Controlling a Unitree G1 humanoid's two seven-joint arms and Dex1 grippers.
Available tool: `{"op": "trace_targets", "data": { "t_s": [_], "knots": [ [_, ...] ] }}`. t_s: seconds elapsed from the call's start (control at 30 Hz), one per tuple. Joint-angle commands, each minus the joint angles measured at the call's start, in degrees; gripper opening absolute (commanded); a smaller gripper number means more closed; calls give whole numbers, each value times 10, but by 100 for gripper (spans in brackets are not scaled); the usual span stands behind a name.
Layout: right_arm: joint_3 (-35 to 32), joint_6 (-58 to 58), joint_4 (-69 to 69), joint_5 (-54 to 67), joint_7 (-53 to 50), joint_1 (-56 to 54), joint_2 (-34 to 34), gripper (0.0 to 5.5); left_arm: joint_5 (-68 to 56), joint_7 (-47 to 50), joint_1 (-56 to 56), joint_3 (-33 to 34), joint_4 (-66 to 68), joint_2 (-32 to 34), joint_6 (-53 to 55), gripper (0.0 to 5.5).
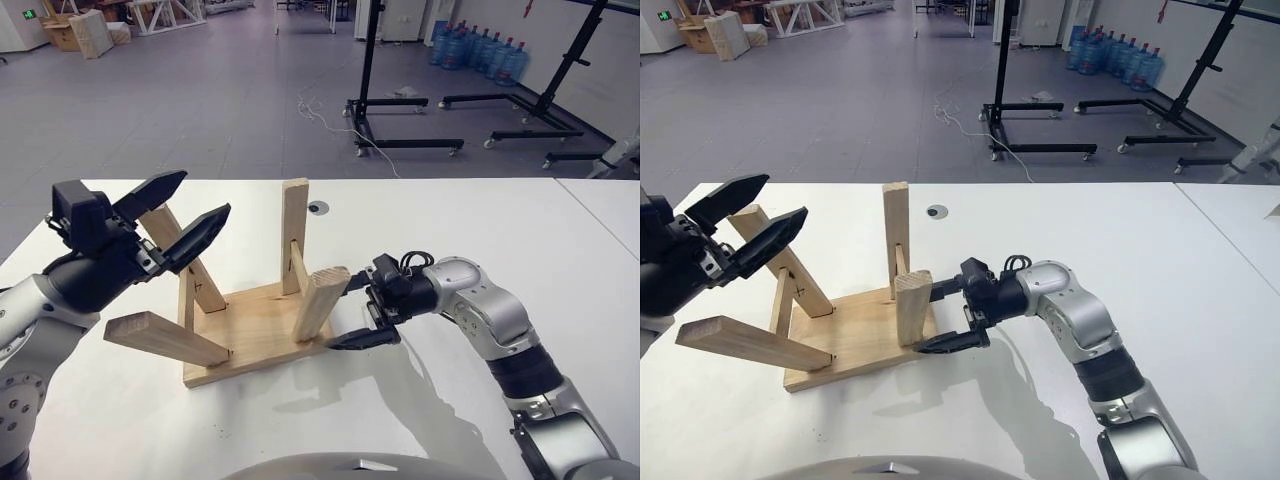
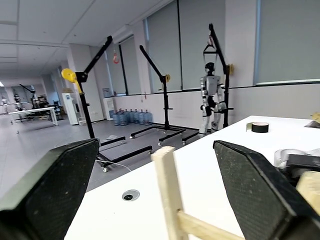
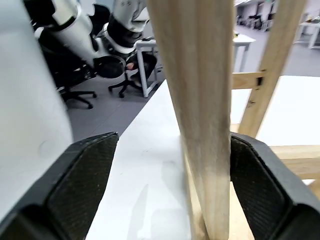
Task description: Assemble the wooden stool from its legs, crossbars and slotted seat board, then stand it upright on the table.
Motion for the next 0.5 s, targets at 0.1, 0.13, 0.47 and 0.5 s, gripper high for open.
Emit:
{"op": "trace_targets", "data": {
  "t_s": [0.1, 0.13, 0.47, 0.5],
  "knots": [
    [-7, 7, -11, 4, 33, -31, -46, 374, 23, 11, 40, 10, -35, -19, -14, 415],
    [-20, 10, -6, 9, 26, -39, -47, 374, 24, 13, 43, 10, -41, -20, -14, 415],
    [-220, 183, -86, 266, -147, -118, -51, 374, 5, 11, 10, 41, -33, 13, -8, 415],
    [-234, 189, -91, 290, -172, -135, -47, 374, 2, 8, -6, 35, -26, 22, -5, 415]
  ]
}}
